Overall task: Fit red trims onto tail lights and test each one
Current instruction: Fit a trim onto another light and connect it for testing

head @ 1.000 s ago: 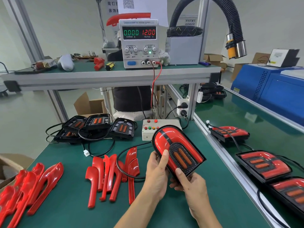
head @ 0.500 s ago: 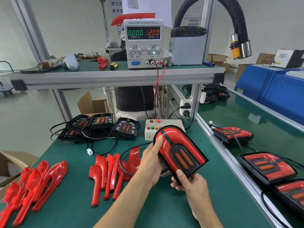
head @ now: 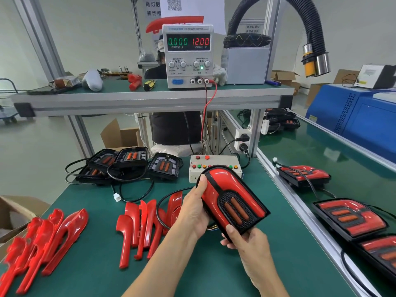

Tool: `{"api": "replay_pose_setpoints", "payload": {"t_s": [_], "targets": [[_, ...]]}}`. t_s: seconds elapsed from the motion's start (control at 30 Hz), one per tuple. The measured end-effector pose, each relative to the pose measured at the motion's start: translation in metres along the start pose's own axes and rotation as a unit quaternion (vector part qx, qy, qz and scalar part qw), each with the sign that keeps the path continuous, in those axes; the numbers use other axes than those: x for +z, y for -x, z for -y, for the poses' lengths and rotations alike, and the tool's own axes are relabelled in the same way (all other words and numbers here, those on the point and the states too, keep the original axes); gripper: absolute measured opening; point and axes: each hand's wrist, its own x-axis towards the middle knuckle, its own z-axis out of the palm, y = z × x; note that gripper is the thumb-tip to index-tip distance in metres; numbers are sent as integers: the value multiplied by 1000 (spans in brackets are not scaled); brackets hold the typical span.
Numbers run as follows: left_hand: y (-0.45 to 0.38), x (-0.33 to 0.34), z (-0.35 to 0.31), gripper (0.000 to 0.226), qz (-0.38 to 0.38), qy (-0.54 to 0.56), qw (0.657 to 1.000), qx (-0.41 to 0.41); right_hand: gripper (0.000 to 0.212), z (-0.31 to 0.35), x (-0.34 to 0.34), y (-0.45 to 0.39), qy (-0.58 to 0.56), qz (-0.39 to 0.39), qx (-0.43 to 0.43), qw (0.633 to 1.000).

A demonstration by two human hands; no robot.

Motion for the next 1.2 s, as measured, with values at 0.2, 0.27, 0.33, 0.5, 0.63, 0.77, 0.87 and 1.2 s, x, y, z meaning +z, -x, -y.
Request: {"api": "replay_pose_setpoints", "payload": {"t_s": [0.2, 0.27, 0.33, 0.5, 0.63, 0.77, 0.87, 1.2], "targets": [[-4, -10, 3, 67, -5, -38, 998, 42, 44, 3, 2, 3, 27, -1, 1, 1000], [-6, -11, 4, 67, -6, -37, 998, 46, 44, 3, 2, 3, 35, -4, 2, 999], [-7, -12, 4, 67, 6, -41, 998, 44, 44, 3, 1, 3, 39, -10, 5, 999], [-5, -15, -1, 65, 58, -13, 998, -6, 31, 1, 0, 0, 47, -16, 17, 999], [-3, -16, -3, 64, 63, -17, 998, -12, 24, 0, 0, 1, 57, -6, 22, 998], [-1, -18, 0, 71, 68, -48, 996, 22, 23, 3, 0, 3, 59, -9, 20, 998], [-2, -19, 3, 75, 65, -57, 996, 36, 24, 2, 0, 3, 59, -16, 23, 998], [-5, -15, 6, 68, 58, -124, 986, 96, 23, 2, 0, 3, 43, -20, 29, 998]]}}
